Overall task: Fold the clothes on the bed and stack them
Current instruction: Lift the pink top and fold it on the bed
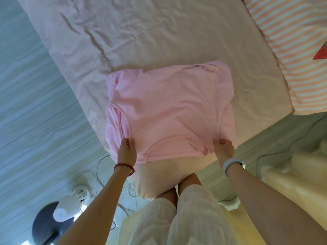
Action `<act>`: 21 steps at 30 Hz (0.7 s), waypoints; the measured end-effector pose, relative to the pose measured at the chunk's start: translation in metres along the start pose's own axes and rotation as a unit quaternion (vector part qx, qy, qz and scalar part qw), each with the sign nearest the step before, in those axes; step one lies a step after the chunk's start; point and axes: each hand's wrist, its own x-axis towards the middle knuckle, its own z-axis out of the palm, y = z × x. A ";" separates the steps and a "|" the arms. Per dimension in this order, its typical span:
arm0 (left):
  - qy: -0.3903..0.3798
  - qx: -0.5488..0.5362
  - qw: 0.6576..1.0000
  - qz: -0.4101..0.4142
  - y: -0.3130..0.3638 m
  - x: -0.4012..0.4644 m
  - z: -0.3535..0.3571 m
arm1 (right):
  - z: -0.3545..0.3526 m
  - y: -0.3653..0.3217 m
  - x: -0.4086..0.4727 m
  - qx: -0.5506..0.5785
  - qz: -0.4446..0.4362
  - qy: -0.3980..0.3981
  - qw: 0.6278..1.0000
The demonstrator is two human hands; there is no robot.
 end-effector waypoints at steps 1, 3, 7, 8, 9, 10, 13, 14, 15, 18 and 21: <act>0.001 -0.013 1.000 -0.004 -0.002 -0.003 -0.001 | -0.001 0.001 0.000 0.016 -0.006 -0.016 1.000; 0.002 -0.023 1.000 -0.009 -0.005 -0.006 -0.005 | -0.004 0.002 0.000 0.037 -0.027 -0.038 0.998; 0.029 -0.041 0.999 0.003 -0.012 -0.007 -0.010 | -0.010 0.008 -0.008 0.061 -0.104 0.004 0.993; 0.040 -0.040 0.998 0.006 -0.014 -0.007 -0.011 | -0.013 0.011 -0.010 0.040 -0.132 0.019 0.990; 0.048 -0.029 0.998 0.003 -0.016 -0.007 -0.011 | -0.017 0.015 -0.012 0.003 -0.159 0.030 0.987; 0.051 -0.005 0.999 -0.008 -0.017 -0.008 -0.011 | -0.021 0.020 -0.012 -0.041 -0.179 0.037 0.982; 0.018 0.134 0.989 -0.064 -0.023 -0.007 -0.011 | -0.029 0.034 -0.006 -0.138 -0.162 -0.006 0.977; 0.004 0.159 0.984 -0.084 -0.022 -0.005 -0.011 | -0.030 0.036 -0.005 -0.139 -0.142 -0.040 0.979; -0.004 0.165 0.981 -0.100 -0.020 -0.004 -0.010 | -0.030 0.037 -0.003 -0.134 -0.125 -0.068 0.981; 0.042 0.185 0.977 -0.100 -0.005 0.001 -0.007 | -0.028 0.031 0.002 -0.133 -0.126 -0.067 0.981; 0.118 0.229 0.966 -0.006 0.020 0.008 -0.003 | -0.024 0.007 0.010 -0.108 -0.152 -0.014 0.982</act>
